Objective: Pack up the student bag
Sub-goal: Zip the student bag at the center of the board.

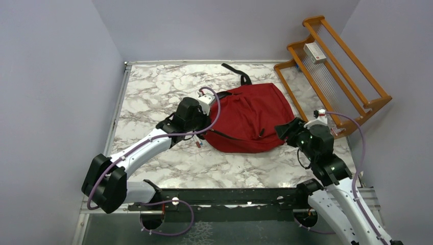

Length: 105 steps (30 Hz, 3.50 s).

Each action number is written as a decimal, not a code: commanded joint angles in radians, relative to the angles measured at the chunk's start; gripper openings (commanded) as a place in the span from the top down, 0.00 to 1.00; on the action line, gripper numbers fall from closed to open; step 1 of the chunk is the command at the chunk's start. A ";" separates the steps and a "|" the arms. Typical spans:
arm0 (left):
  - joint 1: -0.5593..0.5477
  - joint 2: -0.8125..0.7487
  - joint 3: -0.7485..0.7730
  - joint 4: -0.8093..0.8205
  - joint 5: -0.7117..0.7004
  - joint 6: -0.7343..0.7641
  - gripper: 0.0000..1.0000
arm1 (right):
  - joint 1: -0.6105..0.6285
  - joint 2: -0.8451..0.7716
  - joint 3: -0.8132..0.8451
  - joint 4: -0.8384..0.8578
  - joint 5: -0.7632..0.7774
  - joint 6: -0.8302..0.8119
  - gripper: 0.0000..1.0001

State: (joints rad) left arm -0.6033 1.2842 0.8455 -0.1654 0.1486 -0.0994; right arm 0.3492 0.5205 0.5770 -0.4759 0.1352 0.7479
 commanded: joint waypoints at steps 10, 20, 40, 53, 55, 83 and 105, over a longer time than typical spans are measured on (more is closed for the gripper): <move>0.008 -0.056 -0.048 0.129 0.017 -0.153 1.00 | 0.170 0.569 0.115 0.579 -0.622 -0.600 0.31; 0.008 -0.078 -0.072 0.156 0.007 -0.213 1.00 | 0.318 0.831 0.204 0.751 -0.677 -0.807 0.33; 0.009 -0.069 -0.074 0.187 0.025 -0.245 1.00 | 0.385 0.983 0.184 0.874 -0.622 -0.907 0.40; 0.013 -0.064 -0.064 0.190 0.004 -0.263 1.00 | 0.397 1.001 0.185 0.842 -0.656 -0.911 0.78; 0.016 -0.062 -0.056 0.181 -0.018 -0.269 1.00 | 0.398 0.987 0.181 0.821 -0.668 -0.908 0.82; 0.144 0.071 0.118 0.172 -0.221 -0.168 1.00 | 0.401 0.861 0.200 0.288 -0.811 -0.962 1.00; 0.177 0.324 0.324 0.224 0.105 -0.075 1.00 | 0.405 0.719 0.284 0.115 -0.743 -0.848 0.74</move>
State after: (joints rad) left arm -0.4488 1.6089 1.1435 -0.0311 0.1970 -0.2123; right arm 0.7391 1.3014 0.8680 -0.3275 -0.6884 -0.2047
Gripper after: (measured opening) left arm 0.005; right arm 0.201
